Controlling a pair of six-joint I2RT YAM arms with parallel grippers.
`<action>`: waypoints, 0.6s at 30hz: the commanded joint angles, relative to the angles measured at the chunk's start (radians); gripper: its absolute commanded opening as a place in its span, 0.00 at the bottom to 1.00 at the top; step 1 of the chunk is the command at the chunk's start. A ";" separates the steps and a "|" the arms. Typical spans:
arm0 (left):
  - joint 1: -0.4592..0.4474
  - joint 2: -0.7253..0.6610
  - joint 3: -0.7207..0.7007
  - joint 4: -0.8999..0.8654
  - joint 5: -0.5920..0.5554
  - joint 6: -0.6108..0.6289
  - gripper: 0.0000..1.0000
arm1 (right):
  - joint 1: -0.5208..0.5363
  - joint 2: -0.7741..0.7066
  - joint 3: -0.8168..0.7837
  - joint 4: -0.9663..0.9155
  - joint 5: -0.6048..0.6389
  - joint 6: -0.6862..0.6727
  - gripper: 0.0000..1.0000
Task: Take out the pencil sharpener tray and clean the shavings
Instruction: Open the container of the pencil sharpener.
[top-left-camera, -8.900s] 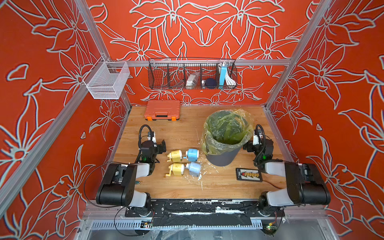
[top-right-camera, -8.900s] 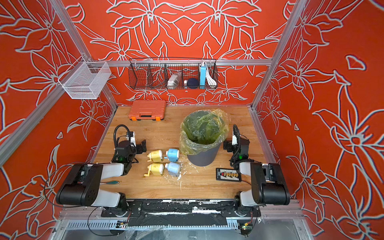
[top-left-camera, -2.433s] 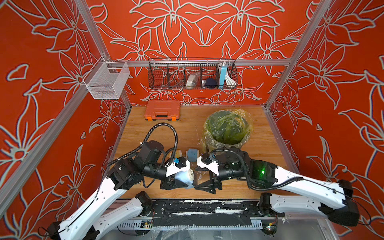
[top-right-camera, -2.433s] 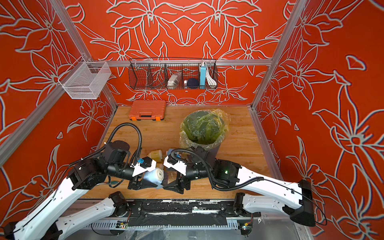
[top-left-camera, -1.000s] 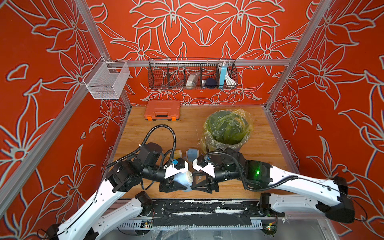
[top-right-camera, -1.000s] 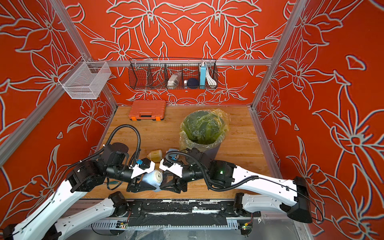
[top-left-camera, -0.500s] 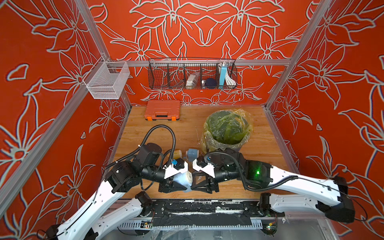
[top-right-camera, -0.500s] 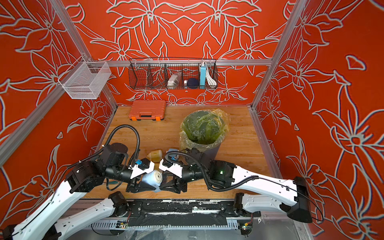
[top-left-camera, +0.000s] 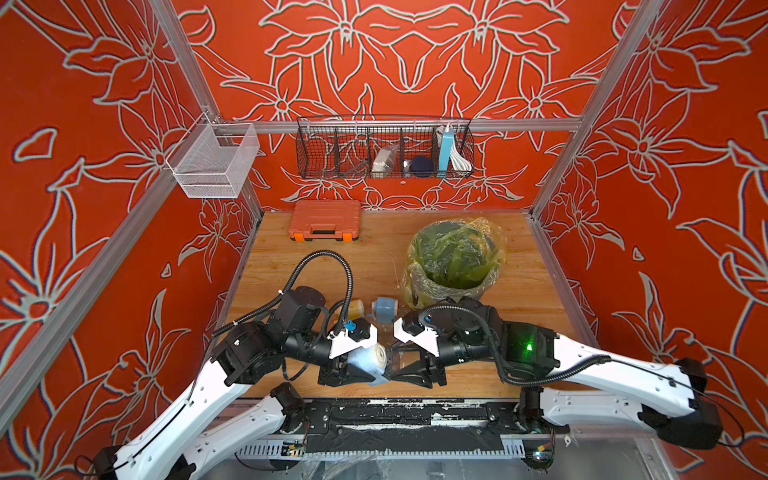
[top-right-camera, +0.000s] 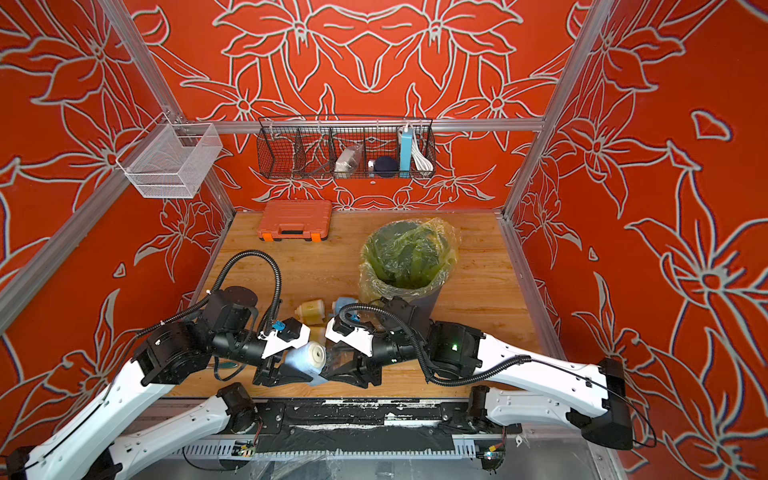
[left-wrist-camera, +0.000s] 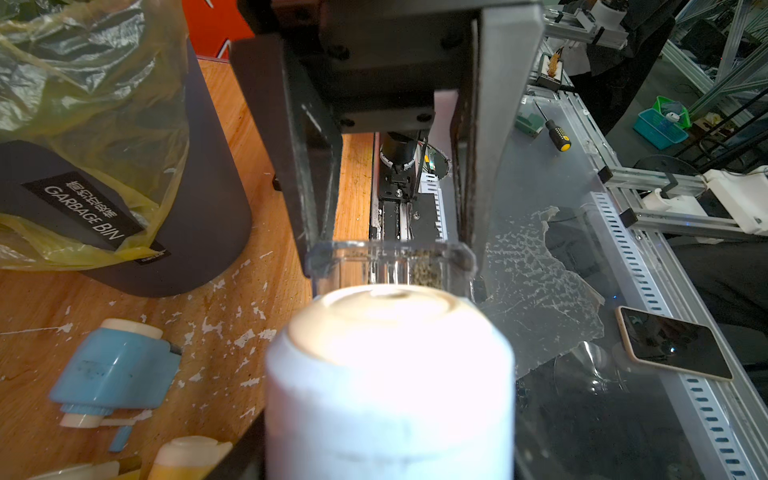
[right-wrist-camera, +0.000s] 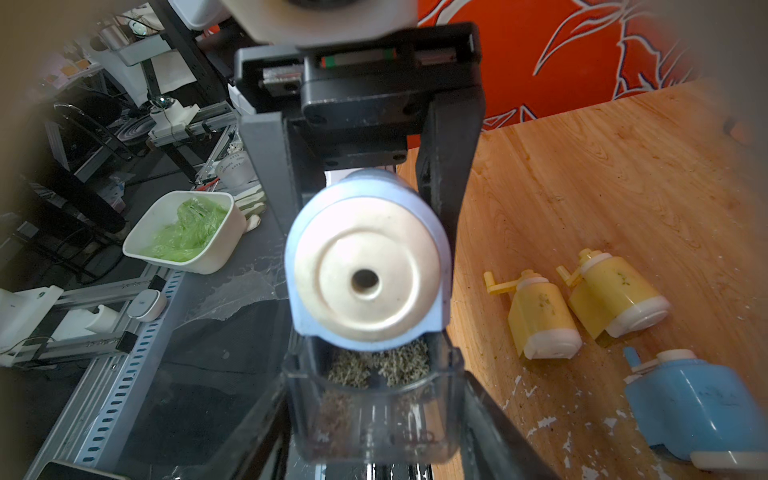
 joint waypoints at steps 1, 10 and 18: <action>-0.010 -0.012 -0.011 -0.015 0.002 0.016 0.00 | -0.007 -0.035 -0.002 -0.004 0.039 -0.001 0.00; -0.010 -0.032 -0.011 -0.001 -0.018 0.009 0.00 | -0.010 -0.164 -0.053 -0.111 0.101 -0.015 0.00; -0.010 -0.023 0.002 0.003 -0.041 0.022 0.00 | -0.009 -0.288 -0.057 -0.234 0.207 -0.010 0.00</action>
